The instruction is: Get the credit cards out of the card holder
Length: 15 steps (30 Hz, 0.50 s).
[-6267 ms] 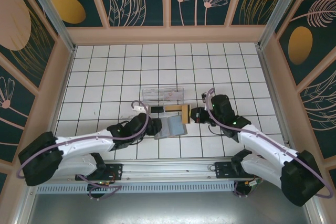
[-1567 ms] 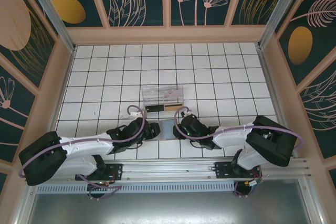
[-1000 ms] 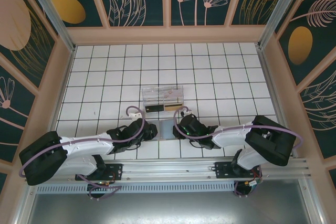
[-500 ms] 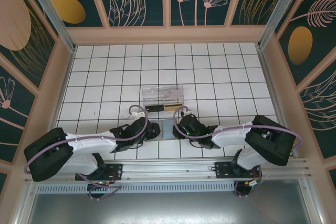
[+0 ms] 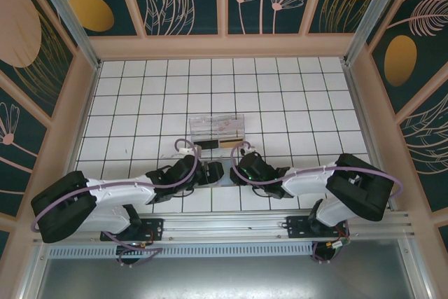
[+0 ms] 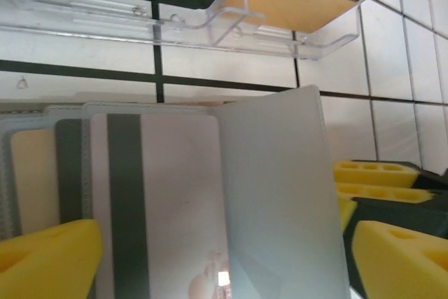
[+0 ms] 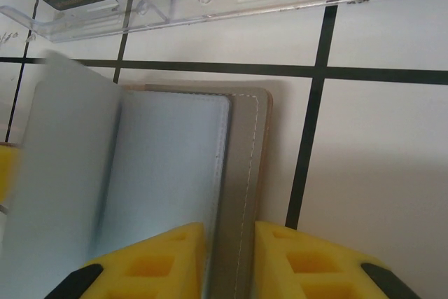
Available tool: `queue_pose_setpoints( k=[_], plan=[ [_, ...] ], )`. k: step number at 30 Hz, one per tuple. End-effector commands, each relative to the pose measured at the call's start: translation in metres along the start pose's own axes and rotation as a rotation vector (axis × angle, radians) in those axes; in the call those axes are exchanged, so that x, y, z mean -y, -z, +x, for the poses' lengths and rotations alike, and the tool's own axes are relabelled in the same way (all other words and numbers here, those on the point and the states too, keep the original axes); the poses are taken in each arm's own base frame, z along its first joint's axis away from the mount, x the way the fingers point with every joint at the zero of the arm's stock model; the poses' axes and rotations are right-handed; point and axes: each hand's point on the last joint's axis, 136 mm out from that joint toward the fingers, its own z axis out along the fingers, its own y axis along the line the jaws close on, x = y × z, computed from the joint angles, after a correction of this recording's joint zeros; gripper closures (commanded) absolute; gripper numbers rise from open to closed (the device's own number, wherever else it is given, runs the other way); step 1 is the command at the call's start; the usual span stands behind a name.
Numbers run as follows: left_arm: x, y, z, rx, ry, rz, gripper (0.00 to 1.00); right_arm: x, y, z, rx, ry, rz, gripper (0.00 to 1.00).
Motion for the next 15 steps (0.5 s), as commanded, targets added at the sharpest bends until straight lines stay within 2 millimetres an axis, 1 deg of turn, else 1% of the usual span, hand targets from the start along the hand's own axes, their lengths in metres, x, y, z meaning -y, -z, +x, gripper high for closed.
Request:
queue_pose_setpoints(
  k=[1, 4, 6, 8, 10, 13, 15],
  plan=[
    [-0.002, 0.002, 0.005, -0.018, -0.008, 0.016, 0.01, -0.002, -0.007, 0.013, -0.060, -0.002, -0.004, 0.72],
    [0.002, 0.005, 0.003, -0.012, -0.014, 0.029, 0.01, 0.000, -0.003, 0.008, -0.033, -0.013, 0.012, 0.69],
    [0.000, 0.006, 0.001, -0.004, -0.018, 0.017, 0.01, 0.005, 0.002, 0.002, 0.001, -0.023, 0.031, 0.67],
    [-0.002, 0.009, -0.004, 0.014, -0.023, -0.009, 0.02, 0.007, 0.011, -0.007, 0.043, -0.032, 0.042, 0.66],
    [-0.006, 0.012, -0.008, 0.033, -0.036, -0.036, 0.03, 0.006, 0.021, -0.017, 0.084, -0.037, 0.035, 0.65],
    [-0.014, 0.015, -0.011, 0.054, -0.051, -0.075, 0.12, -0.009, 0.035, -0.031, 0.131, -0.034, -0.032, 0.62],
    [-0.024, 0.015, -0.012, 0.056, -0.052, -0.116, 0.22, -0.022, 0.040, -0.038, 0.140, -0.023, -0.085, 0.62]
  ],
)
